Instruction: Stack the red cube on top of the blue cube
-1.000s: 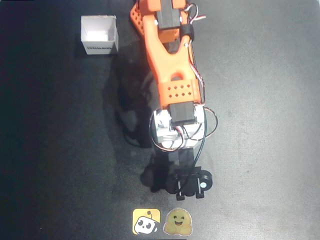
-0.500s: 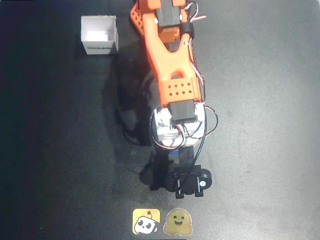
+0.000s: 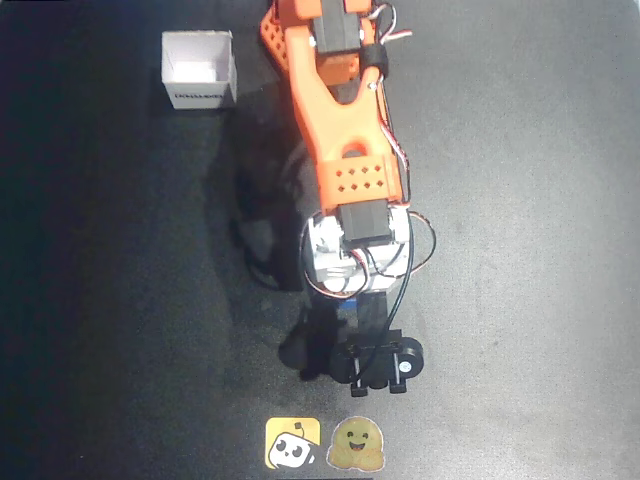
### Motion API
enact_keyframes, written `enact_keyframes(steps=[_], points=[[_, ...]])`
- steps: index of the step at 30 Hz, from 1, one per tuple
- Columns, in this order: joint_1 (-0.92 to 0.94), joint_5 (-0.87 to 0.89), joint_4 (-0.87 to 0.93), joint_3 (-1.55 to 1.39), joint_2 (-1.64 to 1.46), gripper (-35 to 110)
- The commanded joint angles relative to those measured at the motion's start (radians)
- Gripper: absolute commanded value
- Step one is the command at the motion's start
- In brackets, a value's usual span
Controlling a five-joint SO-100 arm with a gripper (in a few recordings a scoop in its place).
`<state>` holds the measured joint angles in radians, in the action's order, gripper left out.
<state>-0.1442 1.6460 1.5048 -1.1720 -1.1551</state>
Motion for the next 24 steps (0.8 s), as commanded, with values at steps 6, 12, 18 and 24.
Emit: enact_keyframes(steps=[6, 12, 18, 24], points=[[-0.017, 0.002, -0.006, 0.011, -0.067, 25], [-0.02, 0.006, -0.009, 0.015, -0.067, 25], [-0.005, -0.003, 0.002, 0.069, -0.112, 24], [0.034, -0.012, -0.005, 0.031, -0.301, 0]])
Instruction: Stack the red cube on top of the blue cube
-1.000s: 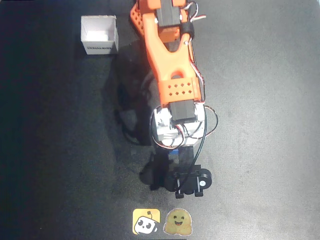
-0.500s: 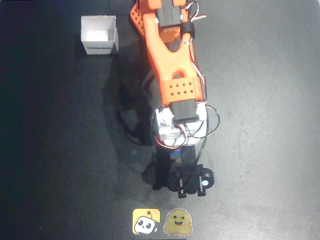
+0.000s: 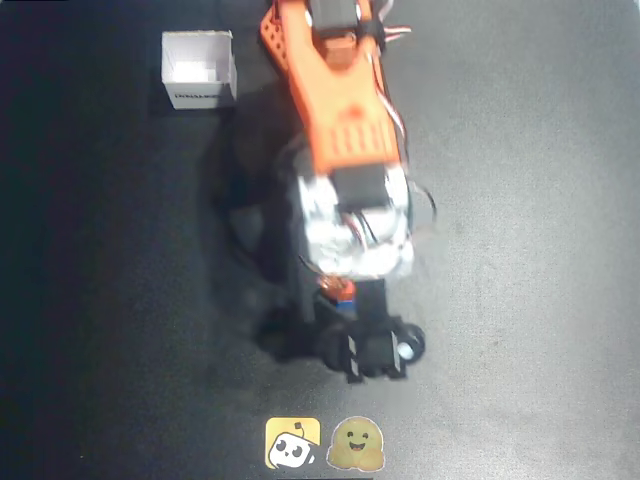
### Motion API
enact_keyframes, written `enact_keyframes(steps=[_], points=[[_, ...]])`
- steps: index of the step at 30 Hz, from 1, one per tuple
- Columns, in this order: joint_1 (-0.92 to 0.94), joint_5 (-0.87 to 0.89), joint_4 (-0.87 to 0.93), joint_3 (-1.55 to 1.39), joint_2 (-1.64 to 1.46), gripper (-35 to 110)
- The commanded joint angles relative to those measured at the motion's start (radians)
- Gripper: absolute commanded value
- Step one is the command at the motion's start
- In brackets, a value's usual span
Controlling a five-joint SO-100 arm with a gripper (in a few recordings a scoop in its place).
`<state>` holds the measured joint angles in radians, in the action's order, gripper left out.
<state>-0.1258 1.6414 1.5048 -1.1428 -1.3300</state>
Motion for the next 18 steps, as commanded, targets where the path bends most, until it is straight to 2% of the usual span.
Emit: enact_keyframes(steps=[1, 3, 9, 13, 18], points=[[0.023, -0.009, -0.023, -0.035, -0.169, 0], [0.043, -0.009, -0.112, -0.195, -0.298, 0], [0.094, -0.025, -0.601, -0.959, -0.796, 0], [0.107, -0.025, -0.742, -1.201, -0.973, 0], [0.12, -0.025, -0.804, -1.401, -1.183, 0]])
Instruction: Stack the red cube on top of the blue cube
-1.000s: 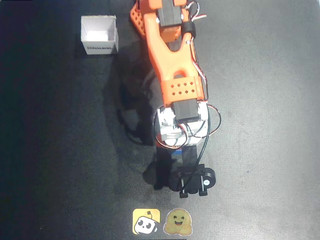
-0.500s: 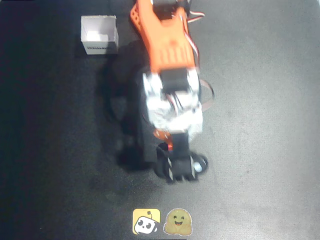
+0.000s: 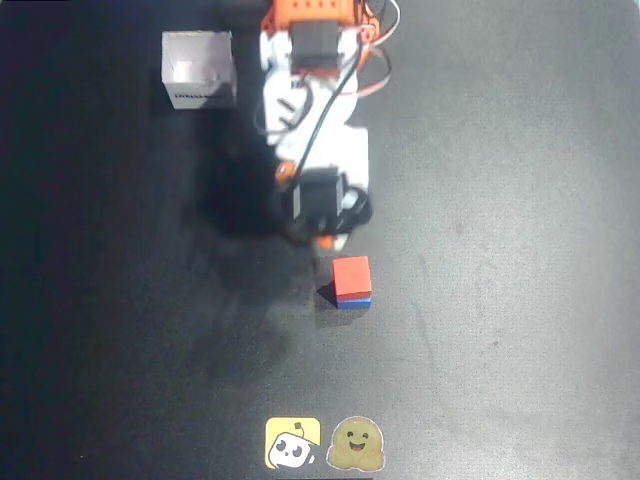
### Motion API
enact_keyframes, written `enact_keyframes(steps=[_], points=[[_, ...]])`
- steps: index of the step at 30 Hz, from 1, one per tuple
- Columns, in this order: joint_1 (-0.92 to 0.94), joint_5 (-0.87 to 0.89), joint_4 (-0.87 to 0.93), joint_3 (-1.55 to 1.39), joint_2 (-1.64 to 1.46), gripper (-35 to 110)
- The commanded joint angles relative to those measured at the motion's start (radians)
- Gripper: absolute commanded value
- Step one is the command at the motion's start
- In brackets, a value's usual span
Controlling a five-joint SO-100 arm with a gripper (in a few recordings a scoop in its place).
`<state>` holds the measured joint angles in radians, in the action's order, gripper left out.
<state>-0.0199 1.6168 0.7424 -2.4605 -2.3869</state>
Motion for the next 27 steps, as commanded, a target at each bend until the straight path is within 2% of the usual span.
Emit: enact_keyframes(steps=[1, 9, 13, 20, 27], points=[[0.017, 0.0, -0.044, -0.115, -0.17, 0], [0.031, -0.005, -0.02, -0.337, -0.514, 0], [0.043, -0.003, 0.058, -0.492, -0.807, 0], [0.046, -0.009, 0.172, -0.492, -0.81, 0], [0.046, -0.012, 0.411, -0.492, -0.81, 0]])
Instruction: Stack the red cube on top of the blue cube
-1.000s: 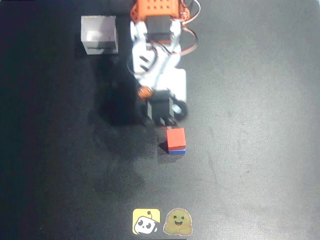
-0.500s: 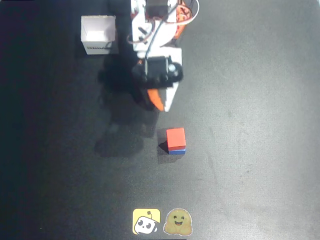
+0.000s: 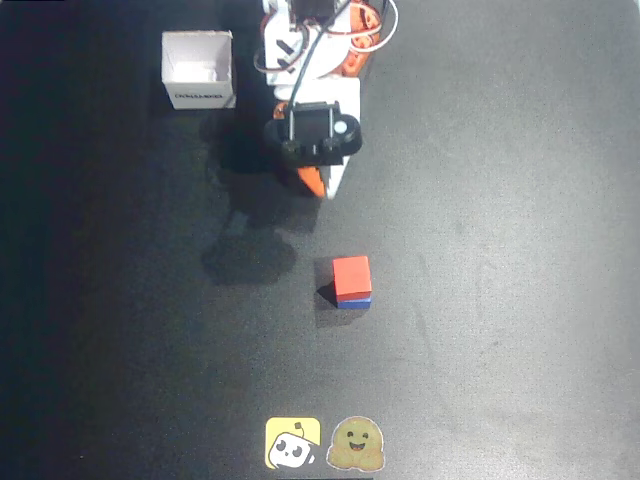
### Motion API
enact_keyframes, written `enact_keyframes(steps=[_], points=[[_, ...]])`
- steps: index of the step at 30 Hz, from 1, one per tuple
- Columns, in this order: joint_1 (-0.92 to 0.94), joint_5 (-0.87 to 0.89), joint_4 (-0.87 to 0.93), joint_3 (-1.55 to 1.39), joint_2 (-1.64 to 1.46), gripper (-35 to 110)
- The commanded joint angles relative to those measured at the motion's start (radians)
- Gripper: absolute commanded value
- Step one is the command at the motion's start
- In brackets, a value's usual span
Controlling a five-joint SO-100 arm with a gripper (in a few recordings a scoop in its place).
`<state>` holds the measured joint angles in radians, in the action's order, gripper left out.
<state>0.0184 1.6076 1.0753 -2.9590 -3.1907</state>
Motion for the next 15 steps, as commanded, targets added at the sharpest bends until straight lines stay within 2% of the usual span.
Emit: enact_keyframes(steps=[1, 7, 15], points=[[0.008, -0.002, 0.12, 0.006, -0.006, 0], [0.008, 0.0, 0.27, 0.006, -0.006, 0], [0.008, -0.025, 0.273, 0.006, -0.006, 0]])
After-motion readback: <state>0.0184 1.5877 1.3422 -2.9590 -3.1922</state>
